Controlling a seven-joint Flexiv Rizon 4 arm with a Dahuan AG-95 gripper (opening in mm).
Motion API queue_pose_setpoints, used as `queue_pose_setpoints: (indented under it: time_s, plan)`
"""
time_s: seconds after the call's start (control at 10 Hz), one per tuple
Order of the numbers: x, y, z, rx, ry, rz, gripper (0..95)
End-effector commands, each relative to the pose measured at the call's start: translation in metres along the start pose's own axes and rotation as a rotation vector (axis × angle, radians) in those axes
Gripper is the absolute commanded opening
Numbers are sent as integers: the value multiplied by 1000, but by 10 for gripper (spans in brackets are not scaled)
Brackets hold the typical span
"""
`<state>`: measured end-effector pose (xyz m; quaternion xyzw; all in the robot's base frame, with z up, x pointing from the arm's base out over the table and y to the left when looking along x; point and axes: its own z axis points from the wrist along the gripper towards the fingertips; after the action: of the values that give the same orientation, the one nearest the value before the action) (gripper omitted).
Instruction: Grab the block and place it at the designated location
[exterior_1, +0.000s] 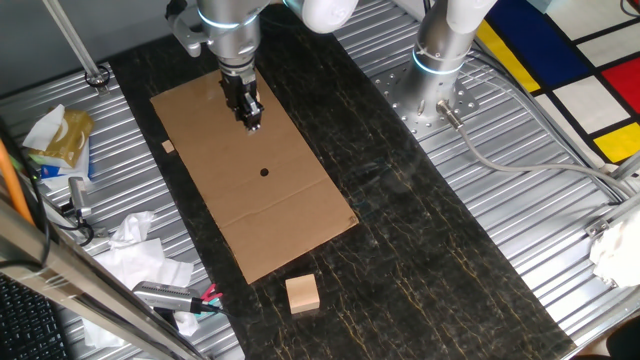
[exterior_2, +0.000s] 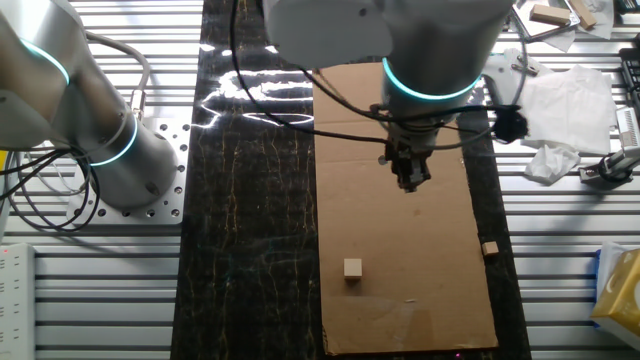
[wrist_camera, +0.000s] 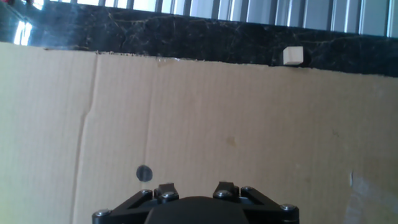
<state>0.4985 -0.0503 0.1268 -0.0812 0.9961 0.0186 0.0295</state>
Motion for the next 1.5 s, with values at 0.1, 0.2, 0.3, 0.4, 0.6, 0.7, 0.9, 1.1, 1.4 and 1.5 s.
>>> queue_pose_setpoints:
  time_s: [0.1, 0.2, 0.3, 0.4, 0.6, 0.7, 0.9, 1.1, 1.4, 1.5]
  plan:
    - [-5, 0, -2, 0, 3, -3, 380]
    - [-8, 0, -3, 0, 2, -4, 380]
    - [-10, 0, -4, 0, 3, -3, 380]
    - [-14, 0, -4, 0, 5, -1, 380]
    - [-18, 0, -5, 0, 7, 2, 380]
    - [-20, 0, -6, -1, 6, 3, 380]
    - [-25, 0, -5, -2, 6, 5, 380]
    - [-29, 0, -4, -3, 4, 6, 380]
    - [-34, -1, -1, -3, 1, 9, 380]
    - [-36, -1, 0, -2, -1, 11, 380]
